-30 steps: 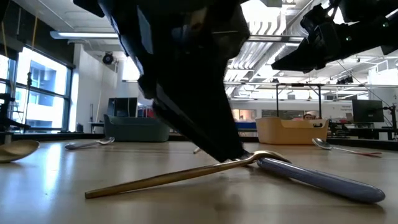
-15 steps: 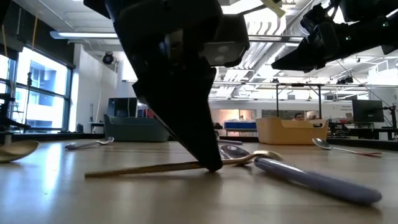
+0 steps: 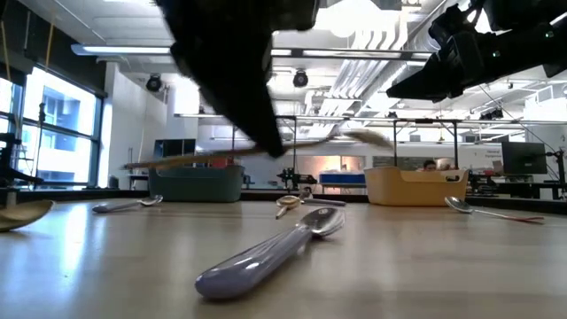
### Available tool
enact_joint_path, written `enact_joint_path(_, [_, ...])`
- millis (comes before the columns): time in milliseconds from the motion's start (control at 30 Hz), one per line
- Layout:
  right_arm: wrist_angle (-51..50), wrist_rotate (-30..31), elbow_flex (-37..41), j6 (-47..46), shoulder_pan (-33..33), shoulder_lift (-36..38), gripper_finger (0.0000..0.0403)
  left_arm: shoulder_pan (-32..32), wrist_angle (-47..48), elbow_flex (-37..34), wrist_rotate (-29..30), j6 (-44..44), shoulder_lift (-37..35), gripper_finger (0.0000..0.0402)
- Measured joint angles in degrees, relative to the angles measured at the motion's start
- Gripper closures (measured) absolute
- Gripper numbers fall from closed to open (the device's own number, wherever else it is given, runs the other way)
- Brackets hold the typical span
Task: Sort silverware by color (type)
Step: Put the bottom right gold spoon into the yellow bin
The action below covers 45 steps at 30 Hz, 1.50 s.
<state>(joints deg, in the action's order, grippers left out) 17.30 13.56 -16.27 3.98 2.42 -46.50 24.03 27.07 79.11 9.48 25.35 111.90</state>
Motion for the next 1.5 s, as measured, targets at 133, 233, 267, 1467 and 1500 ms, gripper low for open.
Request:
enact_joint_path(133, [0.02,0.0,0.0,0.06,0.0,0.0,0.0403,-1.57,-3.91,-1.65,2.99,-1.77,-3.44,0.04])
enact_joint_path(233, [-0.11,0.0,0.0,-0.51,0.0,0.0,0.0403,-3.61,-9.82,-5.02,2.46,-2.37,-5.28,0.0401])
enact_joint_path(267, [-0.13,0.0,0.0,-0.57,0.0,0.0,0.0403,-4.38,-12.31,-6.49,2.11,-2.61,-5.93,0.0401])
enact_joint_path(1467, [21.26,2.4,-3.2,-6.57,-6.12,-10.21,0.0233,-22.58,-97.37,-22.85,8.59,-12.66,-3.74,0.0401])
enact_joint_path(1500, [21.53,2.38,-4.47,-6.57,-6.12,-11.78,0.0235,-22.58,-97.41,-22.6,8.57,-13.06,-3.74,0.0401])
